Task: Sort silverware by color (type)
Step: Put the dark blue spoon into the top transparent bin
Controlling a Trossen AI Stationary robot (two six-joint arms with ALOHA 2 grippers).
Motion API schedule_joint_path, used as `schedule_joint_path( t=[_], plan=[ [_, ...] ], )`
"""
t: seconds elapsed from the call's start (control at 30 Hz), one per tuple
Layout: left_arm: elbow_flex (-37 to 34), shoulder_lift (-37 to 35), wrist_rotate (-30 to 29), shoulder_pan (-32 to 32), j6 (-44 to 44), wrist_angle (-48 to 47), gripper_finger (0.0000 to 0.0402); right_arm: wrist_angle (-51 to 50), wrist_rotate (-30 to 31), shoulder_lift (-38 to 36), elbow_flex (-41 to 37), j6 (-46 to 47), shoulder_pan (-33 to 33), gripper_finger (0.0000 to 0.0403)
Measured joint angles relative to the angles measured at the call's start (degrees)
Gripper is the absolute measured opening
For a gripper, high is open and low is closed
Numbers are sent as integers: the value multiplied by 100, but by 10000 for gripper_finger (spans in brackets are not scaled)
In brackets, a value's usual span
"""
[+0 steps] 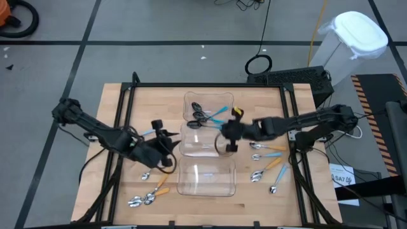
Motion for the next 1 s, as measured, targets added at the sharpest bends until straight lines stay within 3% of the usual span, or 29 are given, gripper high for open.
schedule_joint_path(
  t=[0.23, 0.6, 1.0],
  plan=[
    [-853, -512, -101, 26, -170, 537, 140, 372, -993, 9, -4, -463, -1117, 69],
    [-978, -509, -249, -37, -771, 378, 140, 854, -2352, 13, 32, -1019, -2192, 69],
    [-2316, -968, -657, 78, 313, 2370, 140, 186, -2501, 49, 768, -1104, -2358, 70]
  ],
)
